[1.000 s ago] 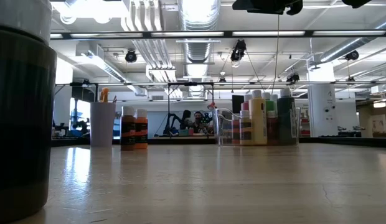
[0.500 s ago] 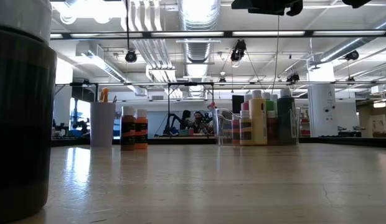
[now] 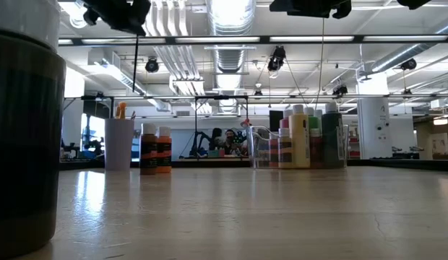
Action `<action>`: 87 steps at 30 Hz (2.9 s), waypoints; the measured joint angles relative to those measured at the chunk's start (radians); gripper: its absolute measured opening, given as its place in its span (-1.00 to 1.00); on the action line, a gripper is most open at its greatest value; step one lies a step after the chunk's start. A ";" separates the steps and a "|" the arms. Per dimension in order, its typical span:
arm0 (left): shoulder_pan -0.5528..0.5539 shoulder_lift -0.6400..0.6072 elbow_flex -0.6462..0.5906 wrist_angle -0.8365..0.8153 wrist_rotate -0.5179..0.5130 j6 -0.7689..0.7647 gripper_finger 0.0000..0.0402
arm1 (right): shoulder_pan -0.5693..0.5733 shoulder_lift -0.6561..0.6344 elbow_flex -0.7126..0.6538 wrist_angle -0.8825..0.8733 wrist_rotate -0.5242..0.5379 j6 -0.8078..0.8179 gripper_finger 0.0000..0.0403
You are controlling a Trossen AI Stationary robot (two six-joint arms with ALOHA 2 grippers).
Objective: Pick & Place Paint Supplies
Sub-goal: Put the gold paint brush into the violet cup, then put the blue paint bottle into the transparent bin
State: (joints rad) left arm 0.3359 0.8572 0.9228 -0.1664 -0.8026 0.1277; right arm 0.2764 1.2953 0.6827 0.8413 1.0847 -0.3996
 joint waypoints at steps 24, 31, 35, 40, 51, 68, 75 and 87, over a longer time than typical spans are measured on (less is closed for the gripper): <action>0.251 -0.071 -0.333 0.120 0.242 -0.183 -0.97 | 0.000 0.000 0.000 0.000 0.000 0.005 0.46; 0.297 -0.065 -0.395 0.156 0.251 -0.209 -0.97 | 0.000 0.000 0.000 0.000 0.000 0.007 0.46; 0.329 -0.065 -0.422 0.192 0.300 -0.219 -0.97 | 0.000 0.000 0.000 0.000 0.000 0.006 0.40; 0.351 -0.065 -0.445 0.193 0.323 -0.237 -0.97 | 0.000 0.000 0.000 0.000 0.000 0.004 0.33; 0.358 -0.065 -0.501 0.214 0.323 -0.262 -0.97 | 0.000 0.000 0.000 0.000 0.000 0.004 0.25; 0.363 -0.009 -0.499 0.263 0.344 -0.234 -0.40 | 0.000 0.000 0.000 0.000 0.000 0.005 0.46; 0.362 -0.031 -0.424 0.262 0.381 -0.236 -0.18 | 0.000 0.000 0.000 0.000 0.000 0.000 0.48; 0.335 -0.061 -0.239 0.263 1.148 -0.311 -0.18 | 0.000 0.001 0.000 0.000 0.000 -0.004 0.33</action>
State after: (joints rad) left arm 0.6708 0.7959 0.6839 0.0966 0.3450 -0.1833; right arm 0.2760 1.2961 0.6827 0.8413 1.0843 -0.4034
